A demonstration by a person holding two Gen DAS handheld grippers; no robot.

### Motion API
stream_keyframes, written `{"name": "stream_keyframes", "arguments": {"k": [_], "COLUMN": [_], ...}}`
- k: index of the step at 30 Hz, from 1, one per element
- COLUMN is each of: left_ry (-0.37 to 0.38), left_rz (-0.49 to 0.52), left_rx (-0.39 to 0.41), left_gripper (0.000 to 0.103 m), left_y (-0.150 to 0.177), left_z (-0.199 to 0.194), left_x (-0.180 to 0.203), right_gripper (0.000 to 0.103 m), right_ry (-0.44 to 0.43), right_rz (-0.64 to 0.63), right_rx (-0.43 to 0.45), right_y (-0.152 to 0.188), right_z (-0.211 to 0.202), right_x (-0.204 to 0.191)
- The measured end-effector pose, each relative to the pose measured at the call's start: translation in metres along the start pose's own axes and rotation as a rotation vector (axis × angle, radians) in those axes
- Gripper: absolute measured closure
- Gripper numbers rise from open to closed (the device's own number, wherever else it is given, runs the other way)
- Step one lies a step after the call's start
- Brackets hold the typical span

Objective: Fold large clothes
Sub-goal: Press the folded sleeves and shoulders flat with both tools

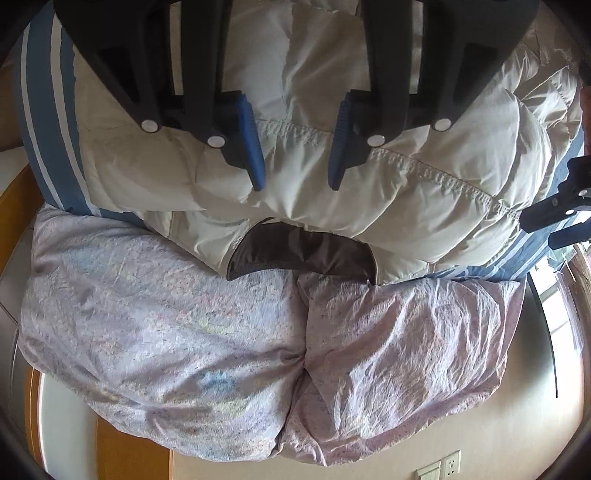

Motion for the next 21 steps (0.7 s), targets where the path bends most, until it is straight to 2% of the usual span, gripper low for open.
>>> {"name": "stream_keyframes", "arguments": {"k": [8, 12, 21], "left_ry": [-0.064, -0.037, -0.051], "left_rz": [0.035, 0.007, 0.01], "left_rx": [-0.048, -0.098, -0.139], "left_gripper": [0.001, 0.001, 0.001], "left_y": [0.014, 0.023, 0.035], "left_z": [0.036, 0.056, 0.08], "left_x": [-0.001, -0.005, -0.002], "right_gripper": [0.068, 0.068, 0.068], "right_ry": [0.039, 0.059, 0.1], "right_rz": [-0.023, -0.058, -0.097], "right_rx": [-0.034, -0.051, -0.069], "right_y": [0.015, 0.024, 0.03], "right_z": [0.026, 0.039, 0.056], "right_x": [0.004, 0.0, -0.005]}}
Point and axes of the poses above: each gripper's, at about its wrist camera, not at the fingertips, and z roughly the way its jaws point, x to its right, y to its underside, the point moved 3 cm from there along z, roughly the way its jaws point, and after that the axes turned 3 degrees about -y, right-handed, at the moved point
